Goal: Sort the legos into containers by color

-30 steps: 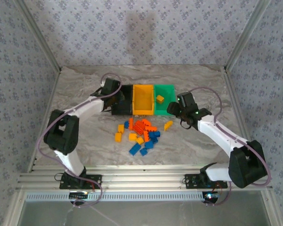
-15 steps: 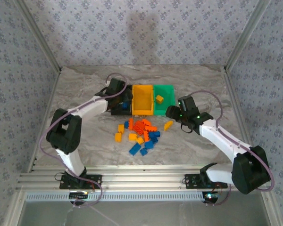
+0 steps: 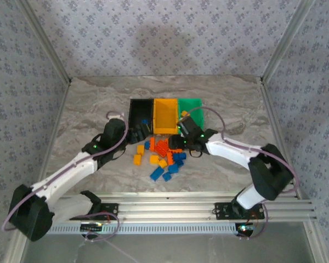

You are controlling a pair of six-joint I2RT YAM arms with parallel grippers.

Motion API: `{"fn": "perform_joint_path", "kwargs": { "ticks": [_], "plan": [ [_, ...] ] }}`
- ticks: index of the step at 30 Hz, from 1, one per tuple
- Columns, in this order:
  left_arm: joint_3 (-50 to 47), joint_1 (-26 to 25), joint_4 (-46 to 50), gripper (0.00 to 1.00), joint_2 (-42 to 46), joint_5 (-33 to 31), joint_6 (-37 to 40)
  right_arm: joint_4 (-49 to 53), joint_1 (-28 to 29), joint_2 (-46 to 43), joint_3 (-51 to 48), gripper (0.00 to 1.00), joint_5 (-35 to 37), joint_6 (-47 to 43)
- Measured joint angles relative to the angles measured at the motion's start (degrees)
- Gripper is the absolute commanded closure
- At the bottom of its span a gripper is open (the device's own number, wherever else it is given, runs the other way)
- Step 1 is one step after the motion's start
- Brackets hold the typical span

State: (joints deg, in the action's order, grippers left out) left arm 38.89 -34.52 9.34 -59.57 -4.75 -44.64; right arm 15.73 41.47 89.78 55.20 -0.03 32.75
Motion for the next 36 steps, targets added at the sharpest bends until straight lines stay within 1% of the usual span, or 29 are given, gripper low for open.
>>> {"fn": "perform_joint_path", "kwargs": {
  "ticks": [5,8,16,21,25,28,31,36],
  "plan": [
    [-5.4,0.0,3.8,0.0,7.9,-2.0,-0.9,-0.8,0.4,7.5,5.2,0.33,0.4,-3.2],
    [-6.1,0.0,5.2,0.0,10.0,-2.9,-1.1,-0.6,0.4,10.7,7.3,0.35,1.1,-4.4],
    [-7.5,1.7,6.5,0.0,10.5,-3.7,-2.2,0.5,0.4,14.1,9.0,0.48,1.7,-6.8],
    [-7.6,3.0,6.8,0.0,9.9,-3.5,-3.0,0.9,0.4,15.4,9.8,0.6,1.6,-7.5],
    [-7.6,3.0,6.8,0.0,9.9,-3.4,-3.0,0.9,0.5,15.7,9.8,0.71,1.5,-8.0],
    [-7.6,3.1,6.8,0.0,9.9,-3.4,-3.1,0.9,0.9,15.4,9.8,0.77,1.5,-8.1],
    [-7.6,3.1,6.8,0.0,9.9,-3.4,-3.2,1.0,1.7,13.9,9.1,0.8,1.6,-8.0],
    [-9.0,3.4,6.8,0.0,9.9,-3.4,-3.4,2.0,2.6,7.1,8.4,0.8,1.7,-7.7]
  ]
}}
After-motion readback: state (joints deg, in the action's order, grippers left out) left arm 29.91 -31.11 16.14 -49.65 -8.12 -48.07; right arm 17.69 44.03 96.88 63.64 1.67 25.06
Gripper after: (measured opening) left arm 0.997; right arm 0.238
